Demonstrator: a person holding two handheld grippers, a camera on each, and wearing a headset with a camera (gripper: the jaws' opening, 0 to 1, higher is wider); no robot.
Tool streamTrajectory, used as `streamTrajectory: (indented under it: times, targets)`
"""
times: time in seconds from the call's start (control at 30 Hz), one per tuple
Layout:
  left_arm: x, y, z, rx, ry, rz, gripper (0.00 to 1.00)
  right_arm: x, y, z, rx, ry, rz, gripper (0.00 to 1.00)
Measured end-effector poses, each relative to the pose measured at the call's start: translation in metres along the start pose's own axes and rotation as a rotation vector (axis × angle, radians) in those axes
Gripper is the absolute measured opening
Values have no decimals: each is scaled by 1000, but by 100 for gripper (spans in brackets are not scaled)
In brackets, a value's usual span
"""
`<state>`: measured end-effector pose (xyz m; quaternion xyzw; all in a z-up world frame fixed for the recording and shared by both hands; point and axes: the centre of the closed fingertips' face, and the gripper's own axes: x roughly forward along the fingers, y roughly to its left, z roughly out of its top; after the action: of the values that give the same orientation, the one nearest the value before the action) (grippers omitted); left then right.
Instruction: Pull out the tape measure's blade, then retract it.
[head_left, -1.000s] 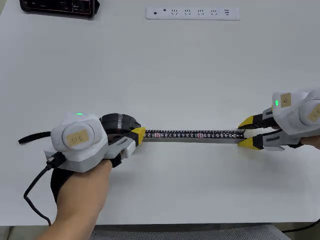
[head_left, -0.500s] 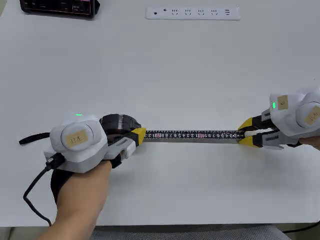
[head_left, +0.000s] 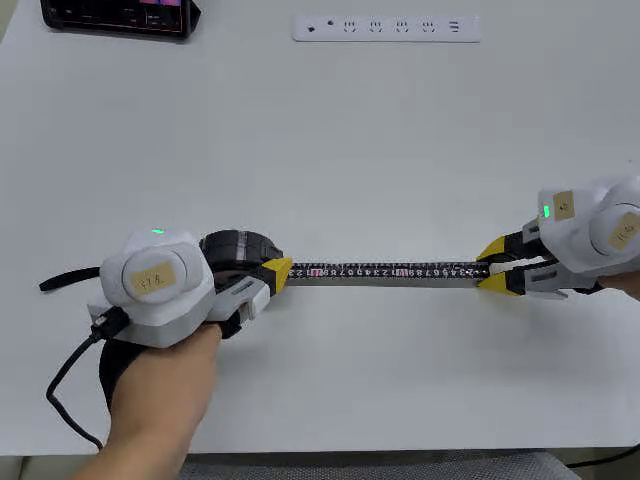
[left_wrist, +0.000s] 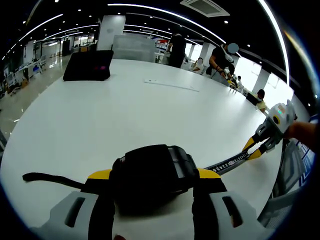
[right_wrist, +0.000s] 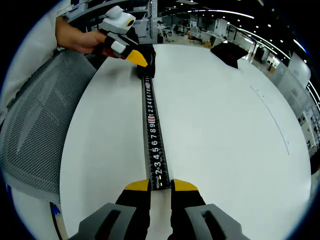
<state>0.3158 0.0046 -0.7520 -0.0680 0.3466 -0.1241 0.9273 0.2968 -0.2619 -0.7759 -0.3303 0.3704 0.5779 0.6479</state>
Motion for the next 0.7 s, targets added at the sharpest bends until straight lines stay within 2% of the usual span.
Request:
streamTrajectory:
  times: [0.2,0.7]
  targets:
    - [1,0,0,-8,5,-1,58,-1,-2,5,9,-17,-3,11]
    - [0,1,0,-35,2,-13,58,8,-1,21,-3,-32,11,11]
